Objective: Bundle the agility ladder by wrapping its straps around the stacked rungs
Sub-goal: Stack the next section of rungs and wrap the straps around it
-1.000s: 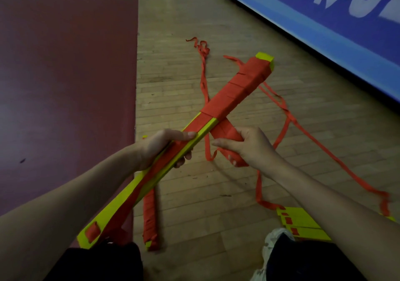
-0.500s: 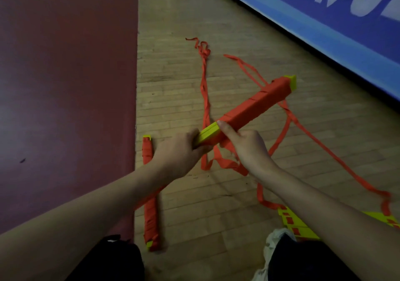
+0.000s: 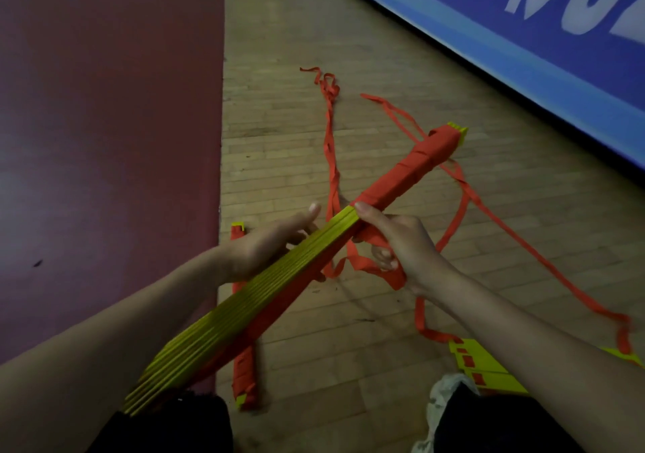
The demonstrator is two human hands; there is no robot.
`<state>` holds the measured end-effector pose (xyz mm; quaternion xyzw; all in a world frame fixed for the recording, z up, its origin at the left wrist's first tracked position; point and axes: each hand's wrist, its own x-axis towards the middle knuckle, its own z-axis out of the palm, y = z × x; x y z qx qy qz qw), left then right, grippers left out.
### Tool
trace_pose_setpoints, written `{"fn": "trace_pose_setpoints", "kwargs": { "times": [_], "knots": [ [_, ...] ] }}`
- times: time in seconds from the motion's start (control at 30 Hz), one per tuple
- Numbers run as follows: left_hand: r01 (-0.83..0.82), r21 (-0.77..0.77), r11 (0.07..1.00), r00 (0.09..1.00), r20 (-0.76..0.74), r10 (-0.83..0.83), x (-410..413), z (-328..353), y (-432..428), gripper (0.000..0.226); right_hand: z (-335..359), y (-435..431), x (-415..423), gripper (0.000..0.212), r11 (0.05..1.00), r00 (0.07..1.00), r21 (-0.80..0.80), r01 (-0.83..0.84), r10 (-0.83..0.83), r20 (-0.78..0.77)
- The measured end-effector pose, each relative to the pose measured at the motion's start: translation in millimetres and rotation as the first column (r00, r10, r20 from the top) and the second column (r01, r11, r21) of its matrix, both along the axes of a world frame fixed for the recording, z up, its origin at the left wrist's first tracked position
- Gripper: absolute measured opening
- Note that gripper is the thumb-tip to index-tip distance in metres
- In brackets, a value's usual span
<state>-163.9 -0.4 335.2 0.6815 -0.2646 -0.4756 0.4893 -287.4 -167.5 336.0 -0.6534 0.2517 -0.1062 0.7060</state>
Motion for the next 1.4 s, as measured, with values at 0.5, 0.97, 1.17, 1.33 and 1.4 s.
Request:
{"fn": "trace_pose_setpoints", "kwargs": {
  "times": [0.5, 0.97, 1.17, 1.33, 1.4],
  "knots": [
    [0.137, -0.15, 0.979, 0.941, -0.288, -0.176, 6.3, -3.2, 13.4, 0.052, 11.3, -6.0, -7.7, 0.014, 0.964, 0.962, -0.032, -0.263, 0.265, 0.059],
    [-0.027, -0.067, 0.997, 0.993, -0.118, 0.019, -2.3, 10.1, 1.9, 0.027, 5.2, -11.2, -12.5, 0.007, 0.939, 0.945, -0.115, -0.326, 0.32, -0.066],
    [-0.104, -0.057, 0.993, 0.992, -0.077, 0.1, -3.3, 9.9, -2.1, 0.03, -0.7, -8.5, -10.1, 0.014, 0.934, 0.97, -0.264, -0.242, 0.226, -0.09],
    [-0.125, -0.064, 0.99, 0.991, -0.066, 0.121, -5.3, 10.6, -3.1, 0.03, 3.2, 0.2, -8.9, 0.016, 0.966, 0.99, -0.217, -0.141, 0.132, -0.056],
    [-0.139, -0.069, 0.988, 0.989, -0.057, 0.135, -5.1, 10.4, -3.0, 0.036, 4.6, 1.5, -8.5, 0.019, 0.966, 0.992, -0.236, -0.108, 0.091, -0.081]
  ]
}}
